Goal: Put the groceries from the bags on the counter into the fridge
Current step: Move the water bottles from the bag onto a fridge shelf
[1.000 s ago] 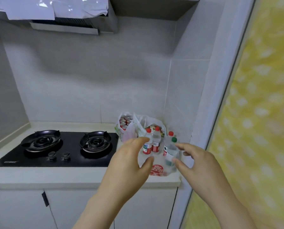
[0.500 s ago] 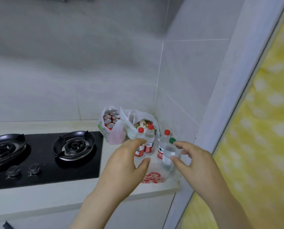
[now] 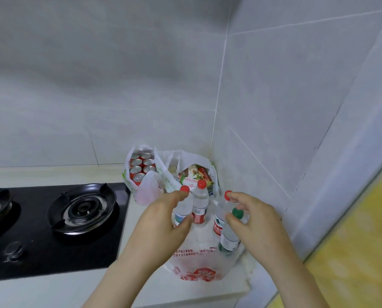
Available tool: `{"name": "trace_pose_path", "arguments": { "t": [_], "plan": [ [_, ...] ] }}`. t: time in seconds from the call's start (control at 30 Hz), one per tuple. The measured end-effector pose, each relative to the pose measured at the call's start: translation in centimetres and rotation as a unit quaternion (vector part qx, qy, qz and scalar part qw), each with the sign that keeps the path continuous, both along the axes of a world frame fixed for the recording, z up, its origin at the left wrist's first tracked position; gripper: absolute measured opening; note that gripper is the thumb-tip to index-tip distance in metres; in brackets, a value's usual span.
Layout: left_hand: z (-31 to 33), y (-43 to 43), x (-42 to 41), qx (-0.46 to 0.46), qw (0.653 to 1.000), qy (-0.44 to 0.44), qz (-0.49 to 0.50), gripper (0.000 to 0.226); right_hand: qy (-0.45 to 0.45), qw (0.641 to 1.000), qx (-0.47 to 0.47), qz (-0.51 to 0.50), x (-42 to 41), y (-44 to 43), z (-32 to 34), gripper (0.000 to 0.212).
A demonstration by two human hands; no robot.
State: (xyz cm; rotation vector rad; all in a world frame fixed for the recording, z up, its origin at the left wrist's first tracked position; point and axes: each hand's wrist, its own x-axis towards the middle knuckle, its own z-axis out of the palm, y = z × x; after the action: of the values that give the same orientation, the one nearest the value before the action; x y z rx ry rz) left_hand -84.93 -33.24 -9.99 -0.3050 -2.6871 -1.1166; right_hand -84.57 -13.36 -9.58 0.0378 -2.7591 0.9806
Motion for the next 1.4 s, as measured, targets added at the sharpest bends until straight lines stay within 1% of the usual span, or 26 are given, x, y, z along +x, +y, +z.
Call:
{"name": "trace_pose_path", "arguments": {
  "t": [0.07, 0.2, 0.43, 0.6, 0.67, 0.9, 1.0, 1.17, 1.23, 1.4],
  "plan": [
    [-0.5, -0.1, -0.7, -0.006, 1.000, -0.008, -0.002, 0.048, 0.000, 1.000, -0.008, 0.003, -0.7, 0.1, -0.6, 0.042],
    [-1.7, 0.0, -3.8, 0.012, 0.999, -0.029, 0.009, 0.048, -0.010, 1.000, -0.026, 0.005, -3.9, 0.2, -1.9, 0.041],
    [-4.2, -0.9, -8.8, 0.018, 0.998, -0.058, 0.005, 0.046, -0.035, 0.998, -0.051, -0.013, -8.3, -1.1, -4.0, 0.041],
    [-6.2, -1.6, -12.4, 0.018, 0.997, -0.075, 0.003, 0.052, -0.064, 0.996, -0.059, -0.029, -11.9, -2.5, -5.5, 0.042],
    [-7.1, -1.6, -13.6, 0.015, 0.996, -0.083, -0.010, 0.051, -0.070, 0.996, -0.049, -0.031, -13.4, -3.1, -6.0, 0.044],
    [-9.7, -1.9, -17.3, 0.000, 0.995, -0.097, -0.038, 0.053, -0.095, 0.995, 0.034, -0.014, -18.0, -4.2, -7.8, 0.049],
    [-10.6, -1.7, -18.6, -0.002, 0.994, -0.104, -0.044, 0.051, -0.107, 0.993, 0.046, -0.016, -19.4, -4.3, -8.6, 0.051],
    [-11.9, -1.1, -20.0, 0.006, 0.993, -0.102, -0.064, 0.043, -0.126, 0.991, 0.049, -0.015, -21.0, -4.5, -10.0, 0.053],
    [-12.3, -0.8, -20.4, 0.021, 0.992, -0.104, -0.071, 0.037, -0.130, 0.990, 0.045, -0.017, -21.0, -4.5, -10.6, 0.051],
    [-13.8, -0.8, -21.0, 0.047, 0.991, -0.105, -0.069, 0.024, -0.117, 0.992, 0.036, -0.035, -20.6, -4.4, -11.6, 0.030]
  ]
}}
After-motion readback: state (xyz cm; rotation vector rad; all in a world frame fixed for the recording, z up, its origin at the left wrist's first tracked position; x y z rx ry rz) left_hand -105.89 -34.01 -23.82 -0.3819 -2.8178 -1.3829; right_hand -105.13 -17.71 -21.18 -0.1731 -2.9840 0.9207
